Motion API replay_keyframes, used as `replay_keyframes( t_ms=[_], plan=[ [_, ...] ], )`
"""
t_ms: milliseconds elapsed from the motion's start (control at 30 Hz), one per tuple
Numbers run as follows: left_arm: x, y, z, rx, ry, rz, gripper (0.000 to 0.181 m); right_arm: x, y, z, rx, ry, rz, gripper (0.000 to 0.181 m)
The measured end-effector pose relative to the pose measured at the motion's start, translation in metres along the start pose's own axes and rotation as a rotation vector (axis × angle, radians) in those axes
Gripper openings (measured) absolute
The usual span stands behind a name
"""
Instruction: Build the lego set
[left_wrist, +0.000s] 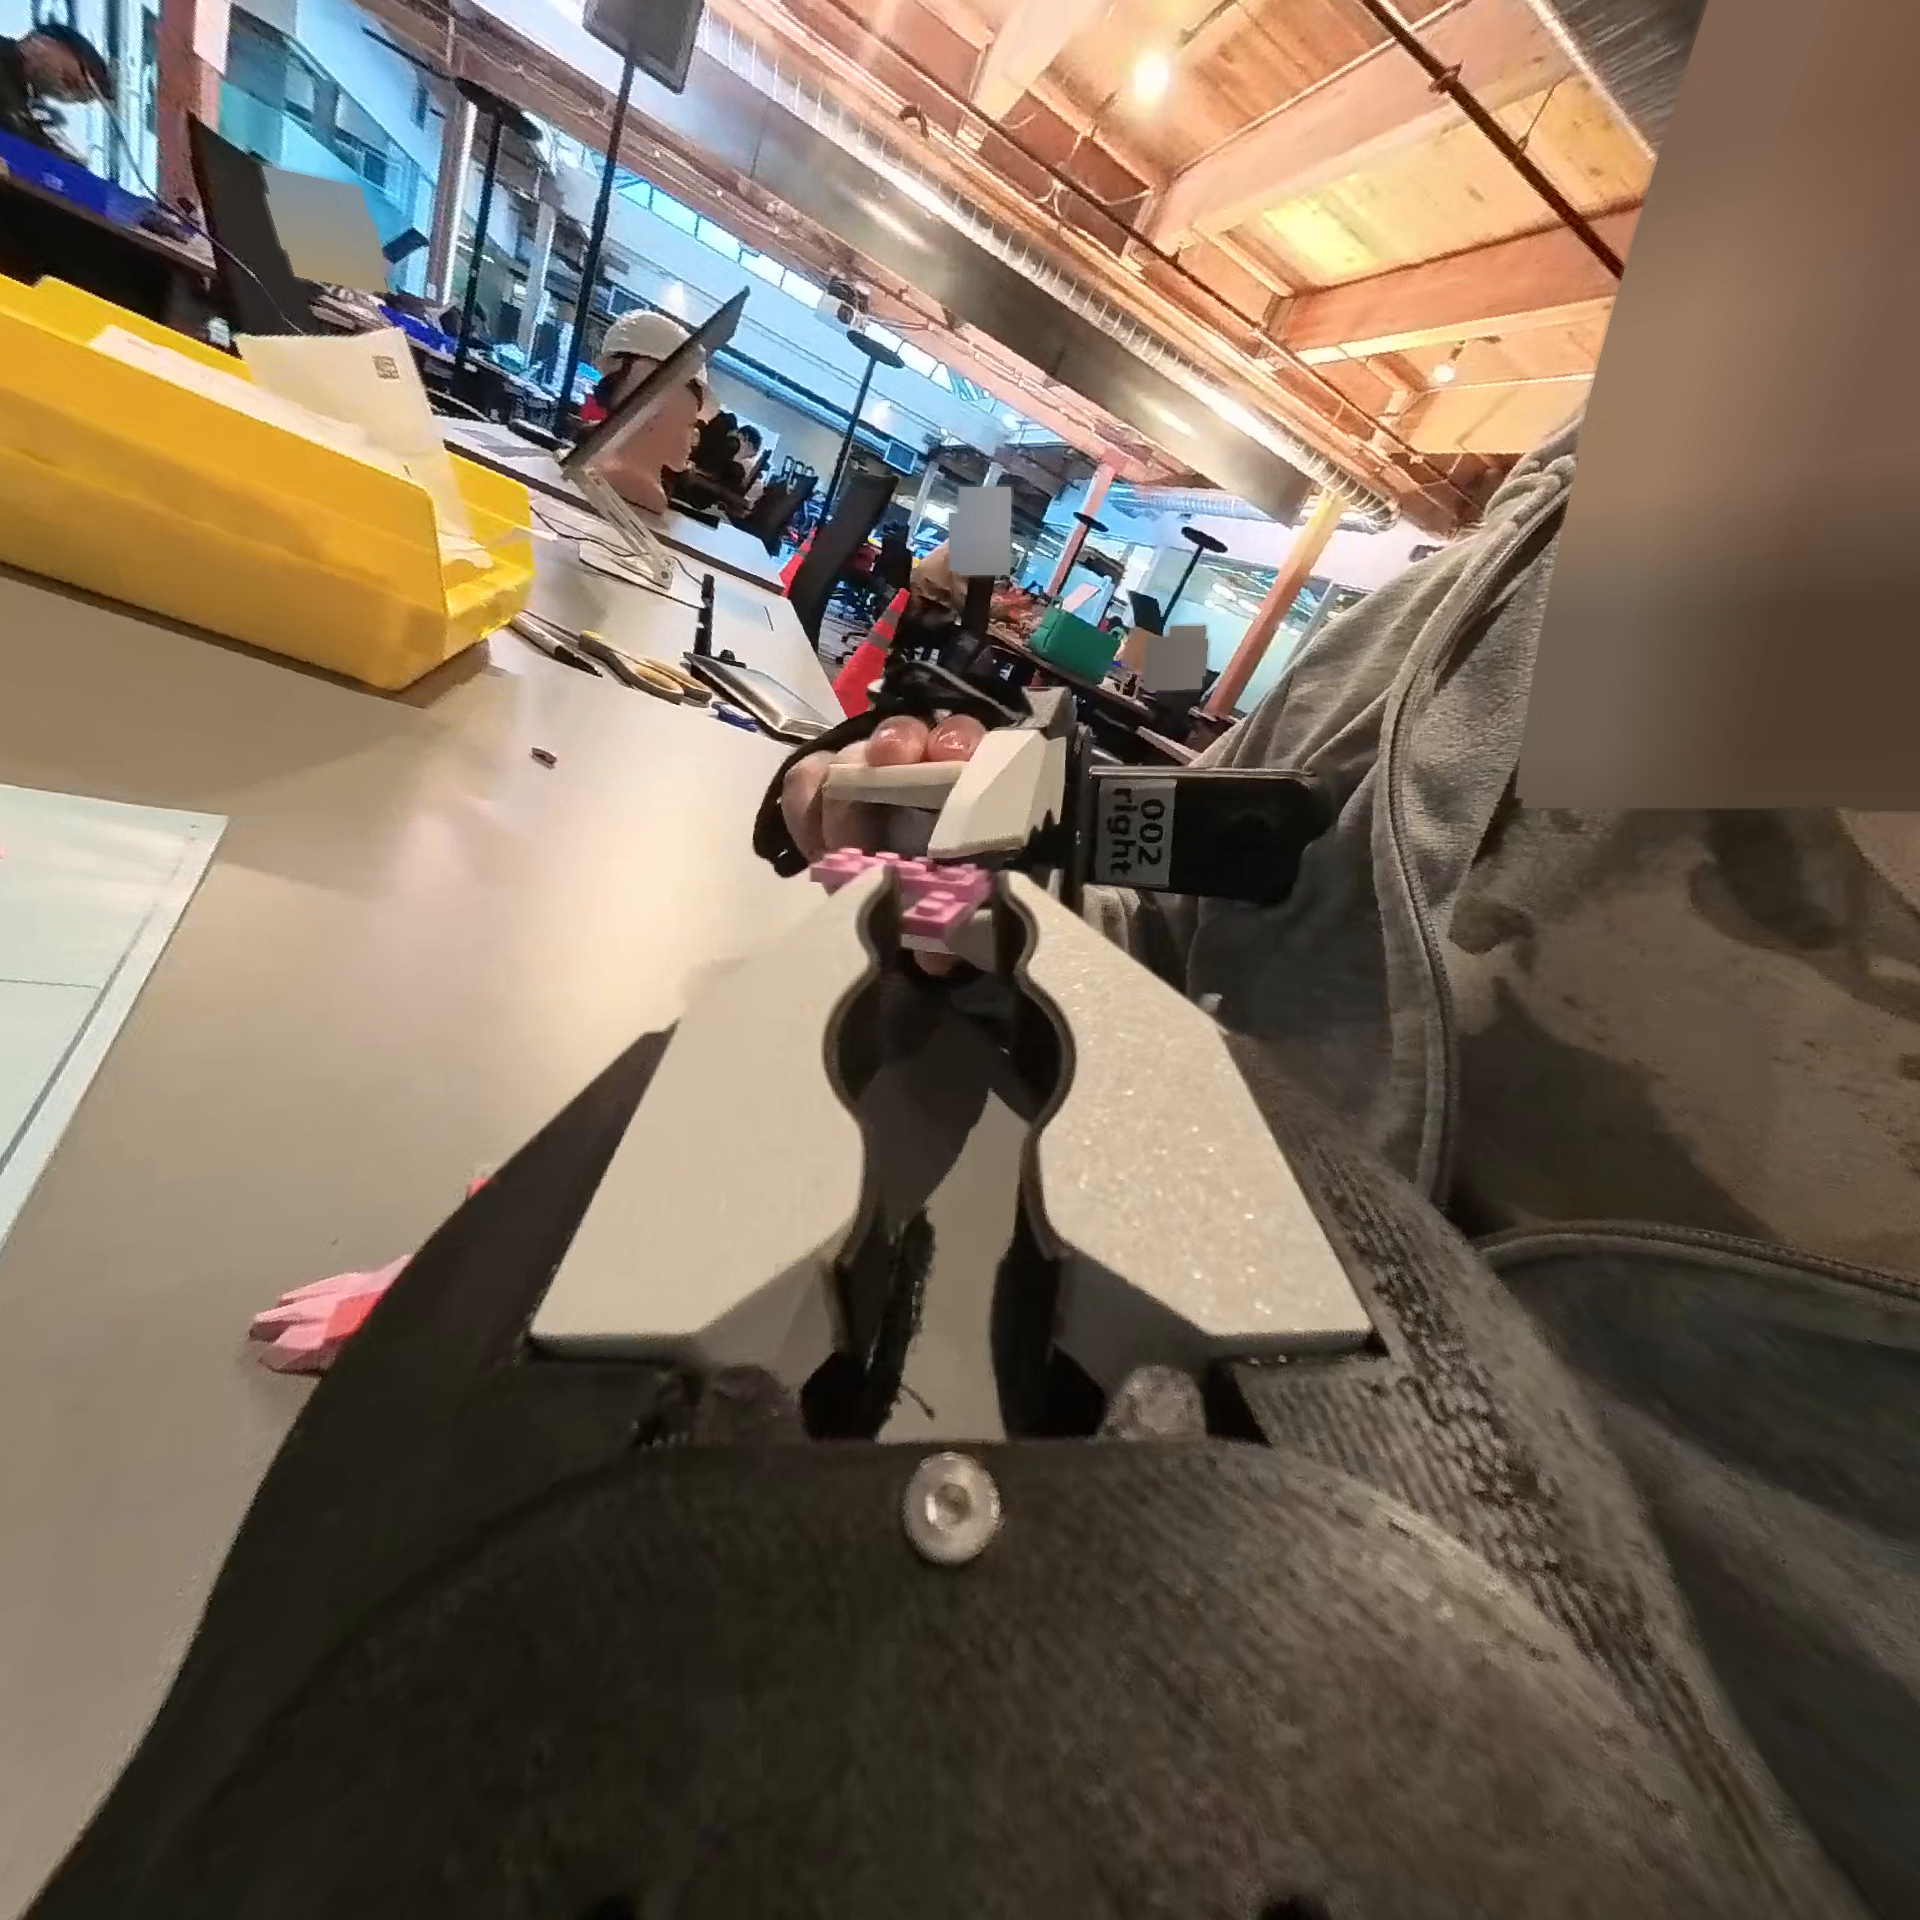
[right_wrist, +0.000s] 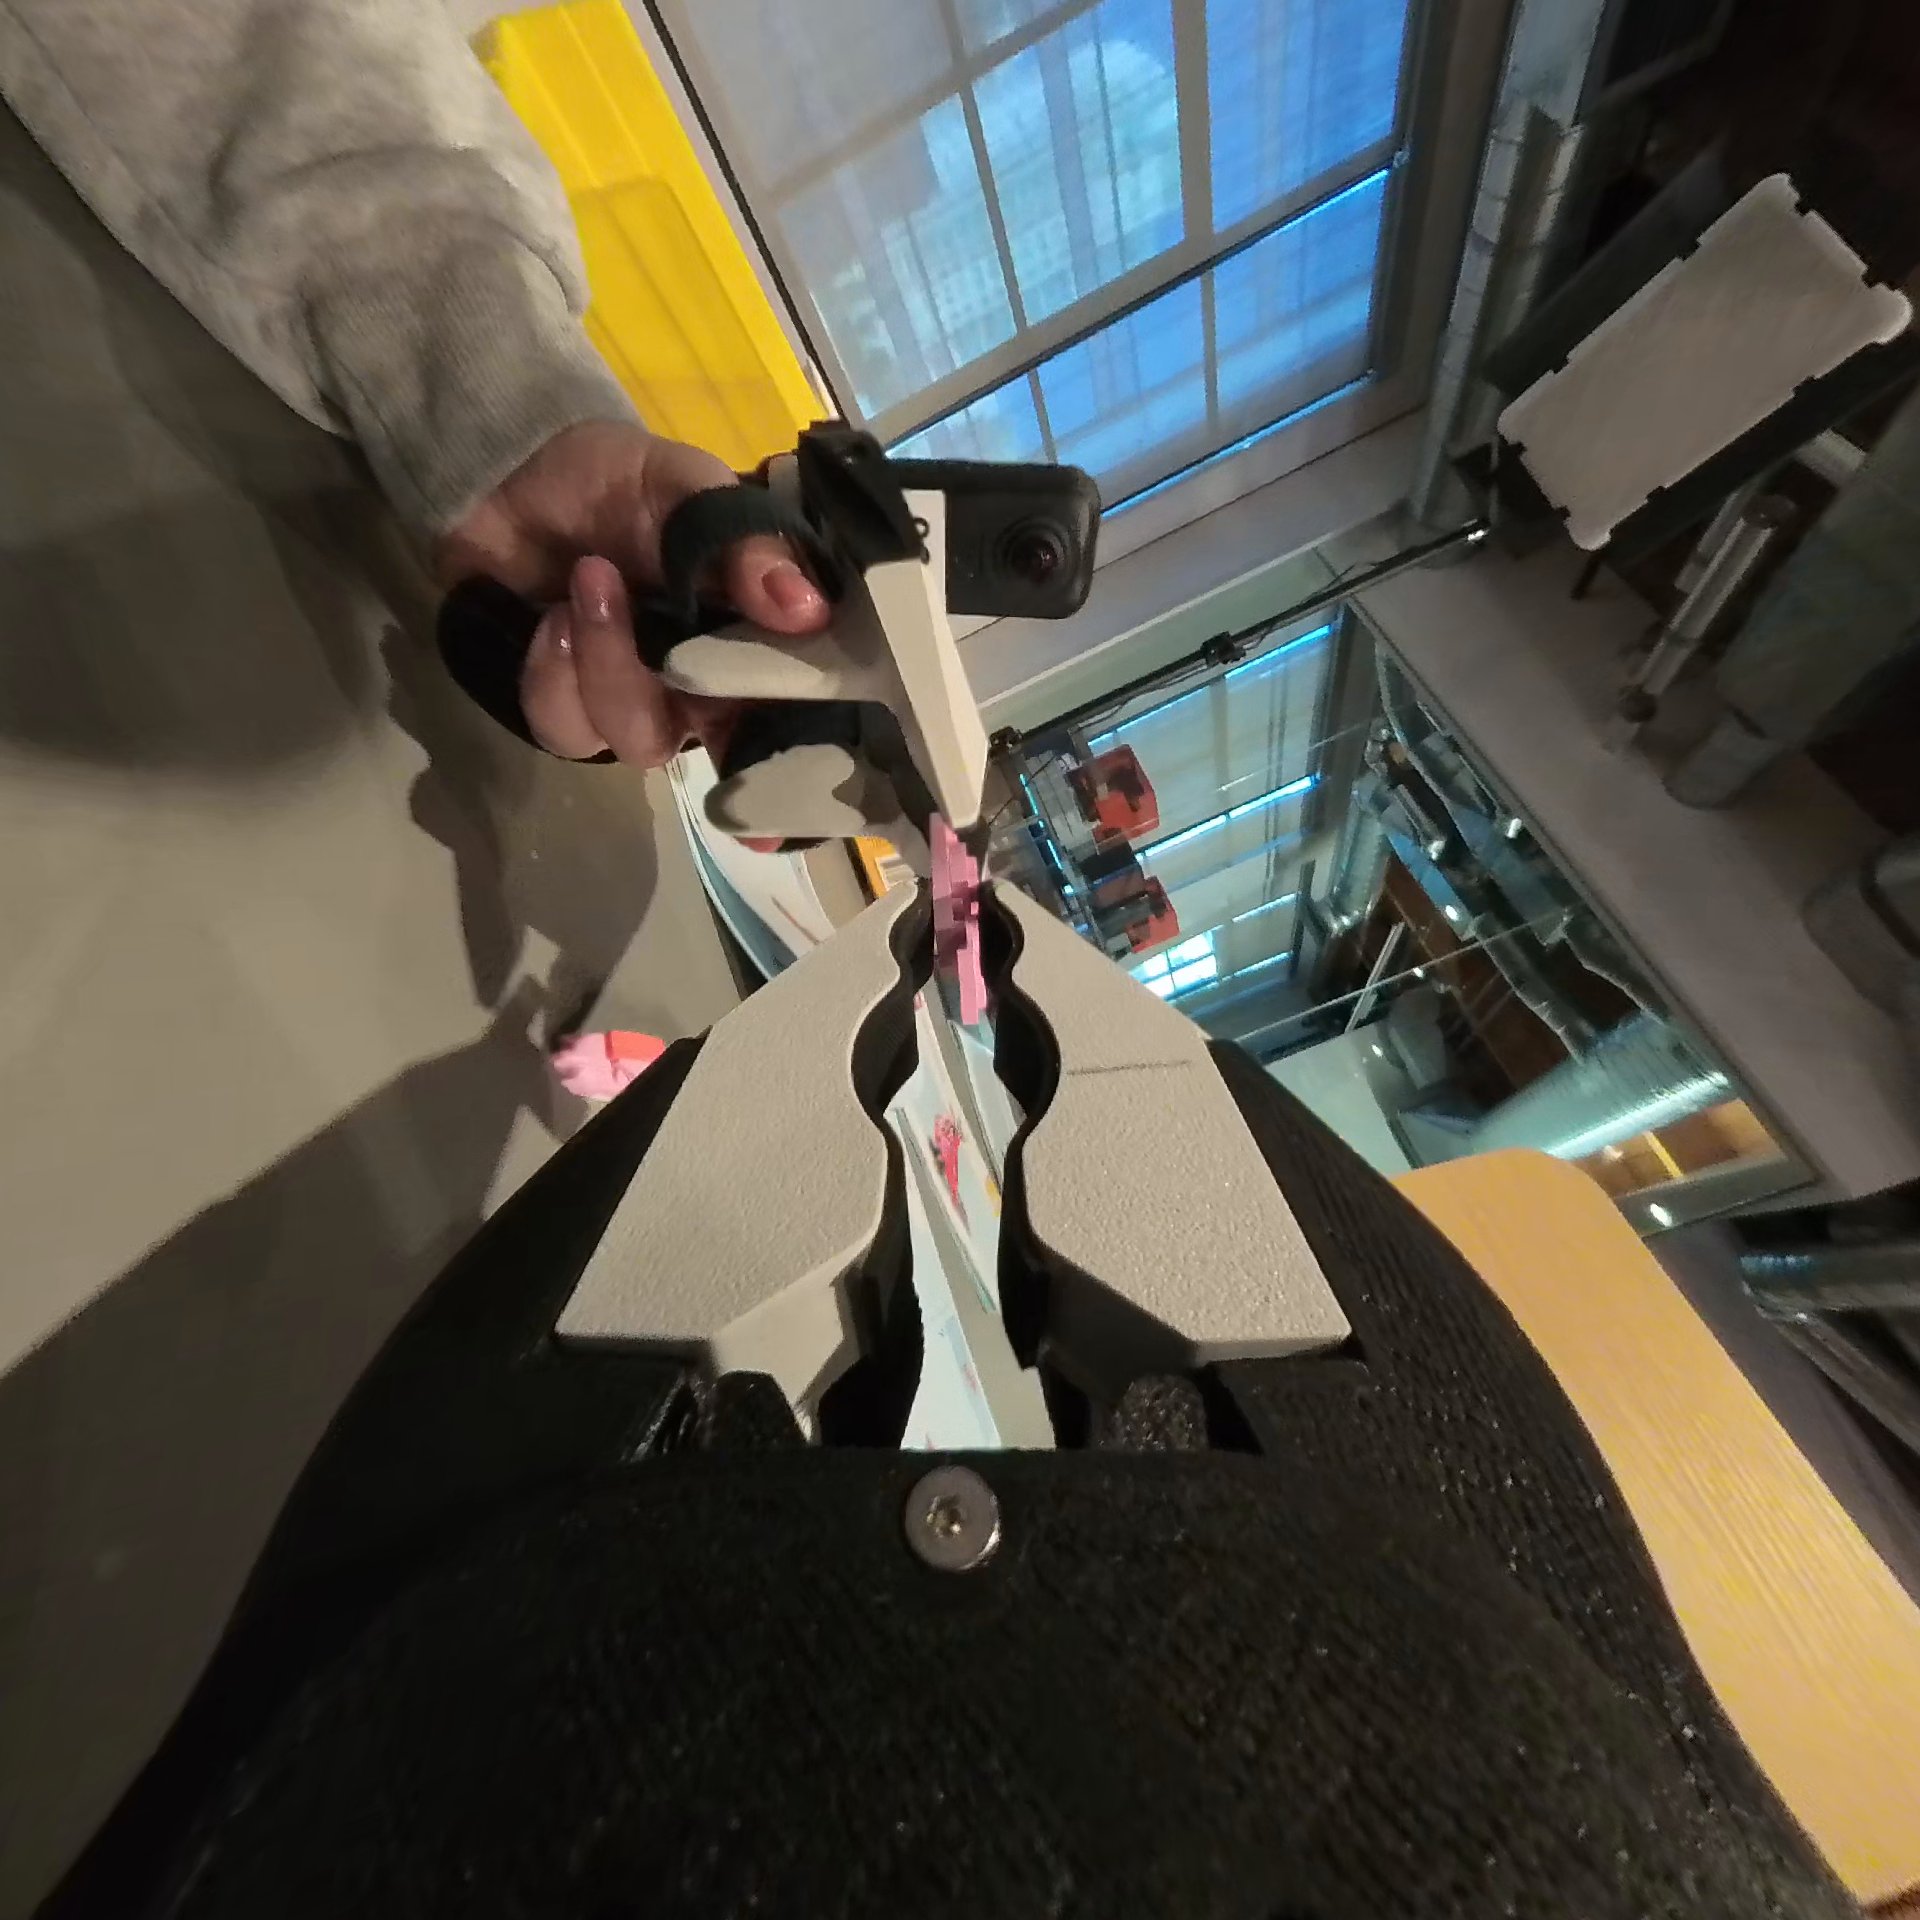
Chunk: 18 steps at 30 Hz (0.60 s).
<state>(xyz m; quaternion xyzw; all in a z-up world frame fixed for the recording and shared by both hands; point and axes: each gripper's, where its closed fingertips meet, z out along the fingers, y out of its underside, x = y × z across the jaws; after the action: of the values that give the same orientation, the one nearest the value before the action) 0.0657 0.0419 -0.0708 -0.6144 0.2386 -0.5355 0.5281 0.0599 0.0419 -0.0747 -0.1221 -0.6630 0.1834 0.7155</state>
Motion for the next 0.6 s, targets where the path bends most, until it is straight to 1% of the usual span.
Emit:
replay_keyframes(
  t_ms=[167,267,467,500,533,600],
  plan=[
    [0.0020,-0.0061,-0.0067,0.046,0.055,-0.057,0.014,0.0008,-0.0020,0.0021,0.006,0.006,-0.023,0.006],
    [0.0005,-0.0051,-0.0074,0.039,0.042,-0.039,0.007,-0.0001,-0.0034,0.0028,0.012,0.002,-0.028,0.006],
    [0.0040,-0.0027,-0.0086,0.015,0.063,-0.007,0.005,-0.0031,-0.0042,0.0030,0.014,-0.012,-0.034,0.006],
    [0.0043,-0.0025,-0.0091,0.012,0.067,-0.003,0.000,-0.0041,-0.0039,0.0033,0.012,-0.017,-0.030,0.006],
    [0.0035,-0.0024,-0.0095,0.012,0.061,-0.003,0.000,-0.0040,-0.0033,0.0033,0.009,-0.017,-0.028,0.006],
    [0.0017,-0.0059,-0.0107,0.036,0.042,-0.004,0.000,-0.0016,-0.0035,0.0028,0.009,-0.002,-0.031,0.006]
  ],
)
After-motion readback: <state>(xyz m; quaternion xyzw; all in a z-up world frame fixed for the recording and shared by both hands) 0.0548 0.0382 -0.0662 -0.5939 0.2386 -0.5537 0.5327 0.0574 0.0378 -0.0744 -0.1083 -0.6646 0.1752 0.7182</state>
